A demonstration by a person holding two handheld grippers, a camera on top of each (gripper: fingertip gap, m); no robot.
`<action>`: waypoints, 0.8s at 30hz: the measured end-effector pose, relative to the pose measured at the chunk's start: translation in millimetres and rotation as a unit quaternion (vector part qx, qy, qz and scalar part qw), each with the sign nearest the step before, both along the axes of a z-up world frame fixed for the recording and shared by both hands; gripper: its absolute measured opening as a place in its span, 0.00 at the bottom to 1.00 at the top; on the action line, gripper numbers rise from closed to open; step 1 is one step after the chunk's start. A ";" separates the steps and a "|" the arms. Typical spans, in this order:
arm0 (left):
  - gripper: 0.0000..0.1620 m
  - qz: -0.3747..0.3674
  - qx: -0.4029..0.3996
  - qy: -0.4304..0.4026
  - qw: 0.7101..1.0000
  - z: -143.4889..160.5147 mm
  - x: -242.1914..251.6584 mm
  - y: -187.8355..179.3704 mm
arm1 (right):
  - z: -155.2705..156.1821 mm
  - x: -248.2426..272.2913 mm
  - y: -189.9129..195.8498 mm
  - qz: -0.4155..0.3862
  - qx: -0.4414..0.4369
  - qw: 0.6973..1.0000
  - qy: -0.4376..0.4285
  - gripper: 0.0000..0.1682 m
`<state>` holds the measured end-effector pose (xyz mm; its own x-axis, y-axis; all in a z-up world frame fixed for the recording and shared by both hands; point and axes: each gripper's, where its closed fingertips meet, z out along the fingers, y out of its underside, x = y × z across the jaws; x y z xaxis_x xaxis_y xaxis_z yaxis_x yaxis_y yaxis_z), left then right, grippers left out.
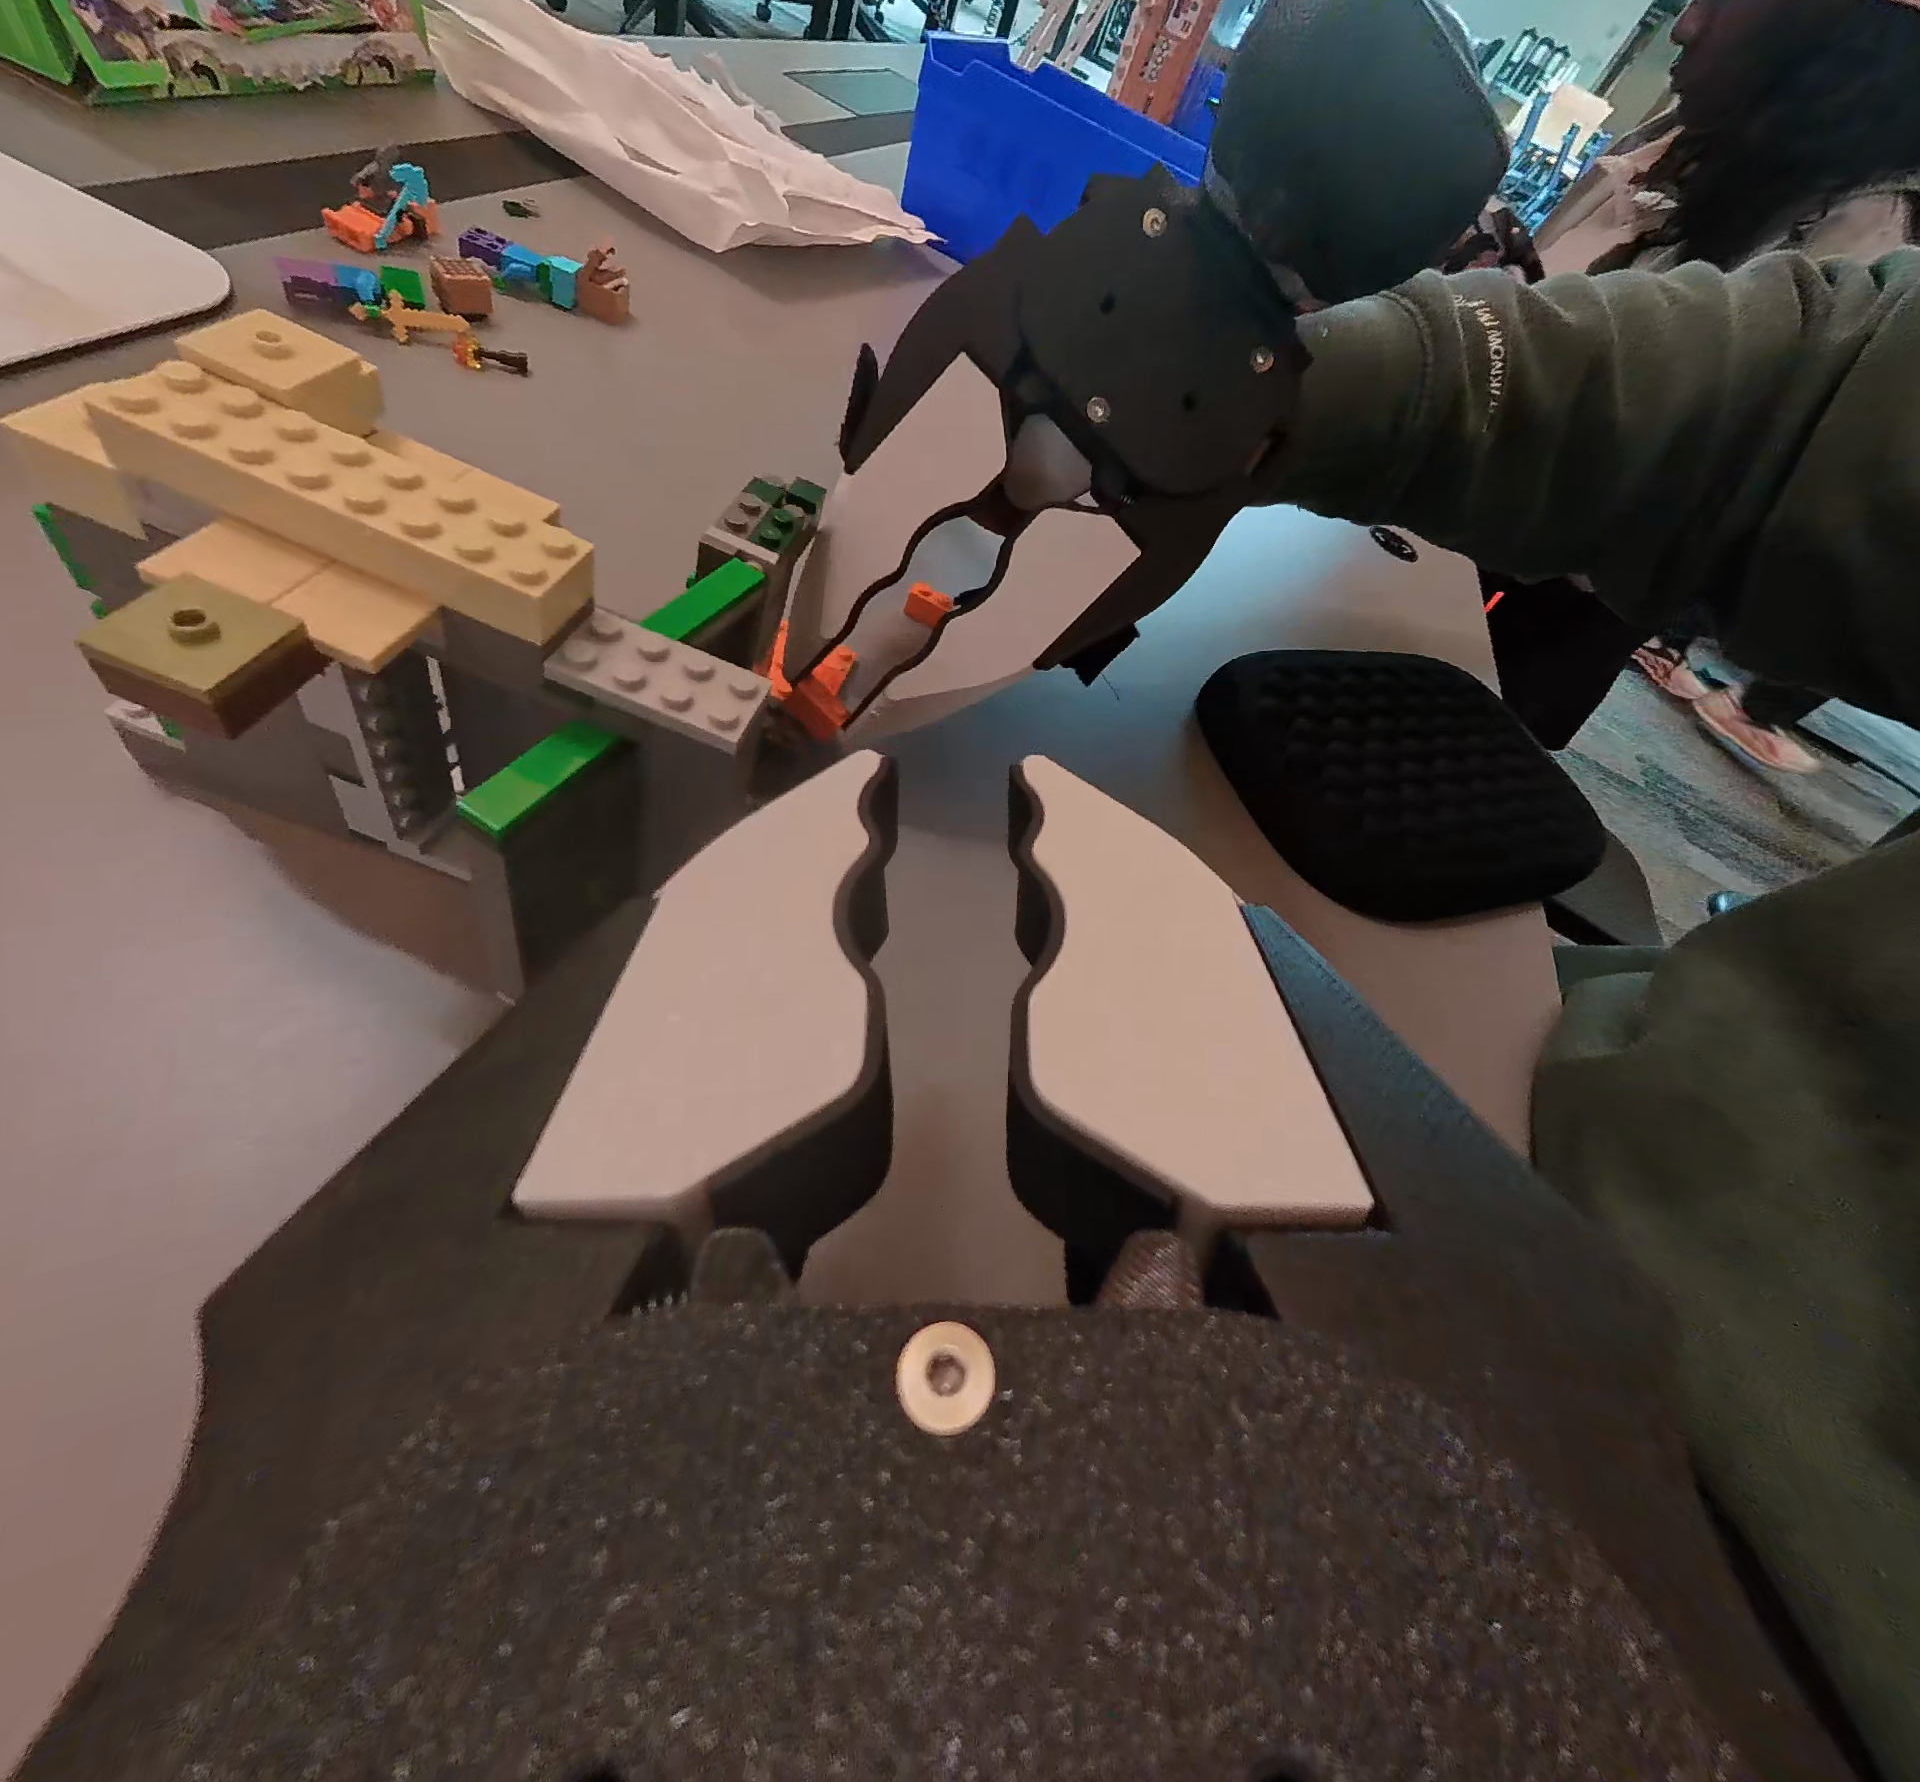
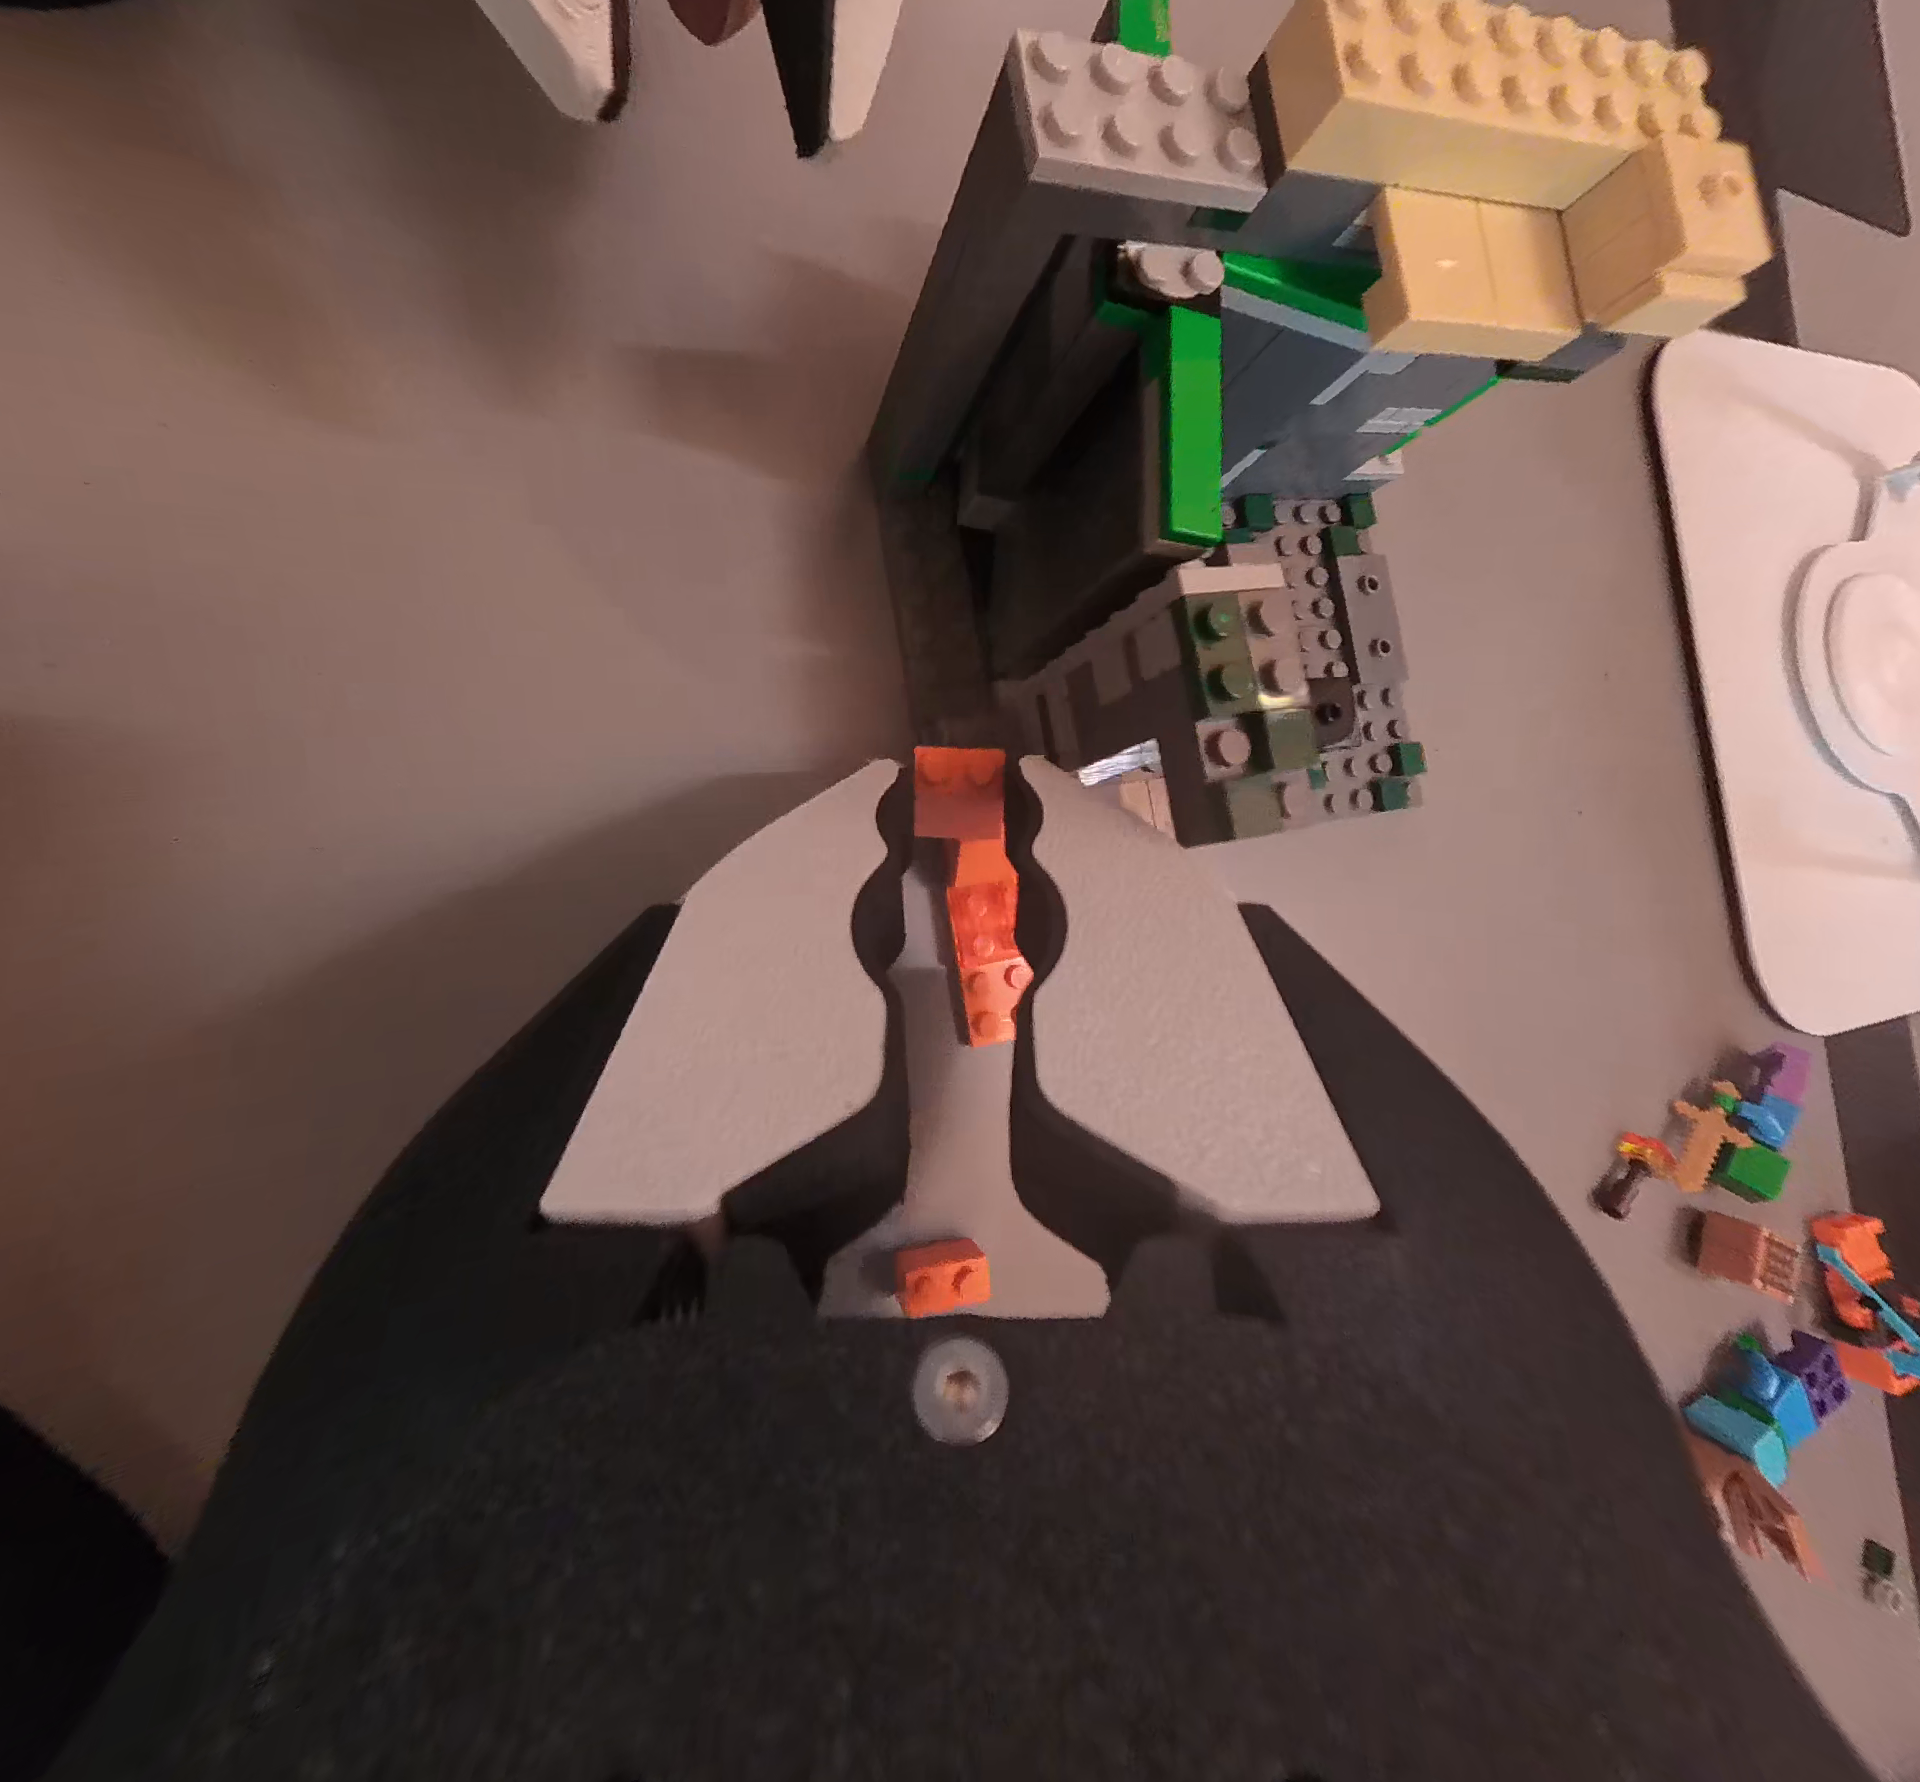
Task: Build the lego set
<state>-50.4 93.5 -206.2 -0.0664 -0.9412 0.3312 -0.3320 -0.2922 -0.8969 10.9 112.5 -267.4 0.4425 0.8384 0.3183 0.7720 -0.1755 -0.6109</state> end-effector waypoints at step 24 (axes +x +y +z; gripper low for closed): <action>0.12 -0.020 -0.009 0.000 1.000 -1.9 0.2 -10.3 | 5.0 10.2 6.2 -0.037 0.043 0.998 -0.019 0.11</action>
<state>-50.3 83.2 -208.1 -0.1041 -0.9315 0.3486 -0.3429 -0.2954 -0.8917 21.0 118.7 -262.4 0.4889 0.7724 0.4055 0.7820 -0.1820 -0.5962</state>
